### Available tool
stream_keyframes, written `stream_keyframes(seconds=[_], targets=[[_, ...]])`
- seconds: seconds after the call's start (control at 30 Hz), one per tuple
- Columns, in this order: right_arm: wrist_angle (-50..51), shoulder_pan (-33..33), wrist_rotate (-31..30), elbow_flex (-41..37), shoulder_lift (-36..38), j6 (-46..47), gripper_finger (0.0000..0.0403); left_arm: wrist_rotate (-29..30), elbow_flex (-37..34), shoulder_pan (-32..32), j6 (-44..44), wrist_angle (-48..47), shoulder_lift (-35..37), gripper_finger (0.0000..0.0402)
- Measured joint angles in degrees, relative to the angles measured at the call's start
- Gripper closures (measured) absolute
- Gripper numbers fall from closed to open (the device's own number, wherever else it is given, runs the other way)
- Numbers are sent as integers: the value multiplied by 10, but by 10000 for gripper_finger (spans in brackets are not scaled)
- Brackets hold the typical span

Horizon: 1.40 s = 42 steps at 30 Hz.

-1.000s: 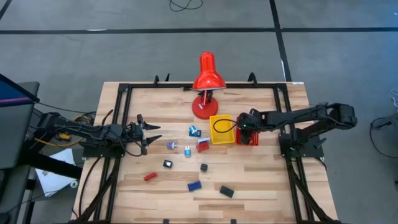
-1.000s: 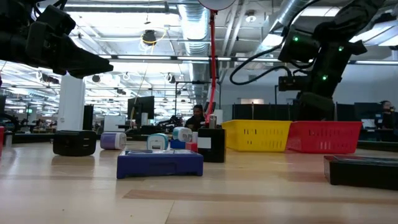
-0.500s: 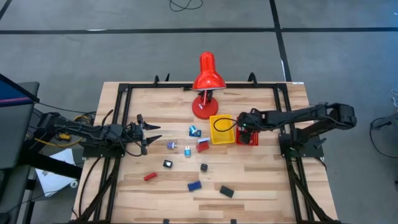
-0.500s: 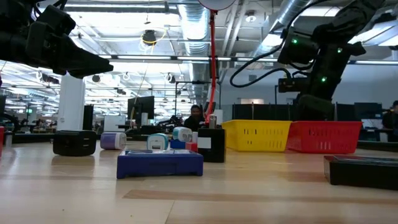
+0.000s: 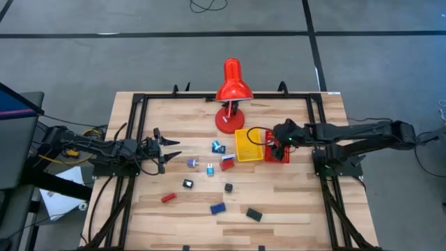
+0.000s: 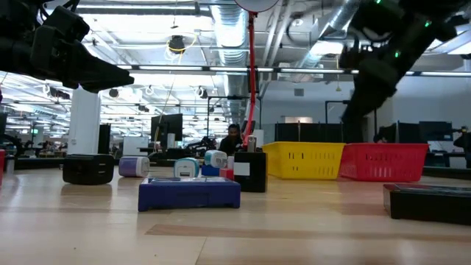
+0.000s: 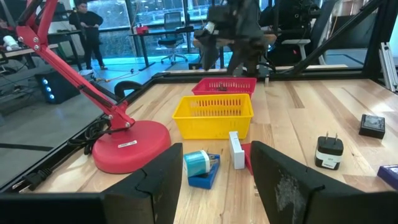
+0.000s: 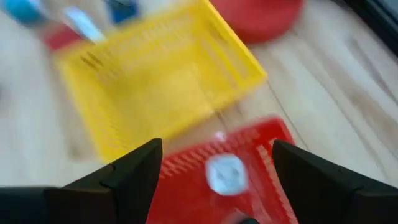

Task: Pick & Place Office items
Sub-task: Put the black digital clock into the yellow bin

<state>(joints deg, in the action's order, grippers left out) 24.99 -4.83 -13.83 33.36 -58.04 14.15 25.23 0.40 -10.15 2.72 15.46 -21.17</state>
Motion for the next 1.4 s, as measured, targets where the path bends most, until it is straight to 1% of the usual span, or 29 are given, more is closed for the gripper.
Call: stream_keyframes(seconds=[0.13, 0.3, 0.5, 0.6, 0.77, 0.9, 1.0, 1.3, 1.4], targets=[[-34, 48, 18, 0, 7, 13, 107, 0, 0, 0, 0, 0, 0, 221], [-36, 135, 18, 0, 6, 82, 120, 0, 0, 0, 0, 0, 0, 221], [-55, 236, -15, 0, 6, 192, 134, 0, 0, 0, 0, 0, 0, 221], [-91, 281, -35, 0, 2, 230, 138, 0, 0, 0, 0, 0, 0, 221], [-189, 335, -58, 2, -44, 234, 139, 0, 0, 0, 0, 0, 0, 221], [-180, 354, -66, 40, -117, 249, 139, 0, 0, 0, 0, 1, 0, 221], [-133, 358, -66, 96, -183, 255, 139, 0, 0, 0, 0, 0, 0, 221], [123, 395, -57, 317, -363, 341, 139, 0, 0, 0, 0, 0, 0, 221], [163, 413, -56, 384, -414, 354, 139, 0, 0, 0, 0, 0, 0, 221]])
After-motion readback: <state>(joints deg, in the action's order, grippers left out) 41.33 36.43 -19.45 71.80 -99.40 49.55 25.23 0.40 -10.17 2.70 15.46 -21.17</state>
